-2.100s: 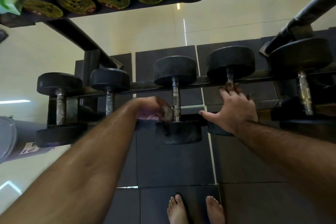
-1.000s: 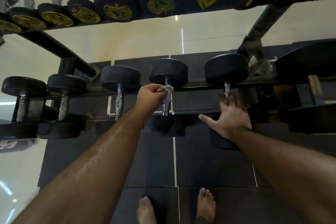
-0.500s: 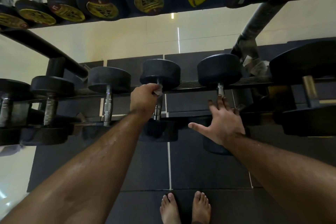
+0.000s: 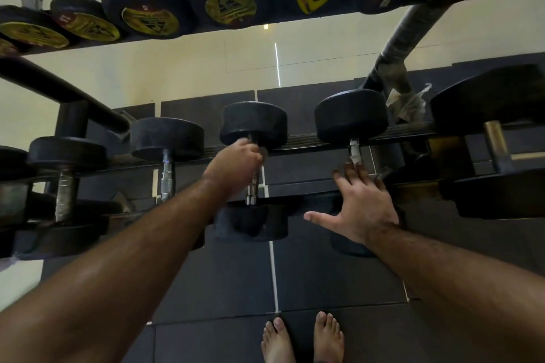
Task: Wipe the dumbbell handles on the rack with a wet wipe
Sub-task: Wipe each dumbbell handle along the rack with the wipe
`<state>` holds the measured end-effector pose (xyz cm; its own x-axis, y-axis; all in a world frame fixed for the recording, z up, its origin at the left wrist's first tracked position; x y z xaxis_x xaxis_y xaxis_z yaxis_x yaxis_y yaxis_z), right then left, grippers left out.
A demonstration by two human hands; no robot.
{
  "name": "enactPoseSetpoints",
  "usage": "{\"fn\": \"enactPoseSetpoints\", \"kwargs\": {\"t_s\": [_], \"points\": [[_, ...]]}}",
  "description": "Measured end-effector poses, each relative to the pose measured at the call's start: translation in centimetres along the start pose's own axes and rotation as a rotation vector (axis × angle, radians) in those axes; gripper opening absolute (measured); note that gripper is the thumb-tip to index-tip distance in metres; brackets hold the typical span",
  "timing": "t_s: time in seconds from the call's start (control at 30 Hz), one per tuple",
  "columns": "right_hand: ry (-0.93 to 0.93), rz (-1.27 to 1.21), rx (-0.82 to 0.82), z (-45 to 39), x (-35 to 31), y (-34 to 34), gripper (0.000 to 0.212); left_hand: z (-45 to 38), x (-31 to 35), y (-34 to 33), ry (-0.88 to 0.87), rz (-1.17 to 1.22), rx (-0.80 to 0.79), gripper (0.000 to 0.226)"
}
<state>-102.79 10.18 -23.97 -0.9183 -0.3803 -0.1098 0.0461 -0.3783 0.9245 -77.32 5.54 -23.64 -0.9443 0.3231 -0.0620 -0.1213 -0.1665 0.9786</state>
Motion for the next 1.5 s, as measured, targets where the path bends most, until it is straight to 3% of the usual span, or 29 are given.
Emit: {"fn": "enactPoseSetpoints", "kwargs": {"t_s": [0.1, 0.3, 0.5, 0.57, 0.77, 0.97, 1.23, 1.27, 1.37, 1.43, 1.5], "points": [[-0.006, 0.004, 0.004, 0.0, -0.1, 0.1, 0.141, -0.4, -0.8, -0.1, 0.147, 0.026, 0.001, 0.025], [-0.016, 0.011, -0.012, 0.0, -0.2, 0.0, 0.143, 2.3, 0.3, 0.4, 0.069, 0.016, -0.176, 0.037], [-0.046, -0.002, -0.023, 0.2, -0.2, 0.1, 0.148, 1.7, -0.1, 1.0, 0.127, 0.037, -0.065, 0.035], [-0.066, -0.005, -0.026, 0.2, -0.2, 0.2, 0.147, 1.8, 0.3, 0.7, 0.100, 0.026, -0.067, 0.044], [-0.102, 0.004, -0.053, 0.2, -0.2, 0.5, 0.151, 2.2, 1.0, 0.5, -0.096, -0.027, -0.247, 0.035], [-0.109, 0.017, -0.068, 0.1, -0.4, 0.5, 0.155, 1.0, -0.8, 2.1, 0.069, -0.009, -0.051, 0.034], [-0.108, 0.040, -0.061, 0.1, -0.4, 0.5, 0.153, 1.6, 1.1, 0.5, -0.233, -0.185, -0.407, 0.029], [-0.105, 0.041, -0.067, 0.1, -0.4, 0.5, 0.153, 0.8, 1.1, 1.2, -0.247, -0.229, -0.354, 0.030], [-0.104, 0.046, -0.071, 0.0, -0.6, 0.4, 0.154, -1.1, 0.5, 2.4, -0.058, -0.188, -0.122, 0.031], [-0.109, 0.045, -0.071, -0.1, -0.6, 0.4, 0.154, -1.2, 1.1, 1.4, -0.047, -0.211, -0.199, 0.023], [-0.108, 0.053, -0.070, -0.1, -0.5, 0.4, 0.153, -0.3, 2.5, -0.1, -0.227, -0.260, -0.357, 0.023]]}}
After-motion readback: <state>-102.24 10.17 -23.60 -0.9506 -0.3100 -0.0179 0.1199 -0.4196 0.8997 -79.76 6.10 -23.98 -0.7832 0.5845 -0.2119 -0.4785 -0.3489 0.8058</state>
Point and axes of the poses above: each hand's wrist, its own z-axis away from the middle knuckle, its own y-axis out of the back of the hand, x = y × z, the point moved 5 cm from there along -z, towards the middle knuckle, and after that the axes turned 11 degrees about y, right-handed, at the moved point
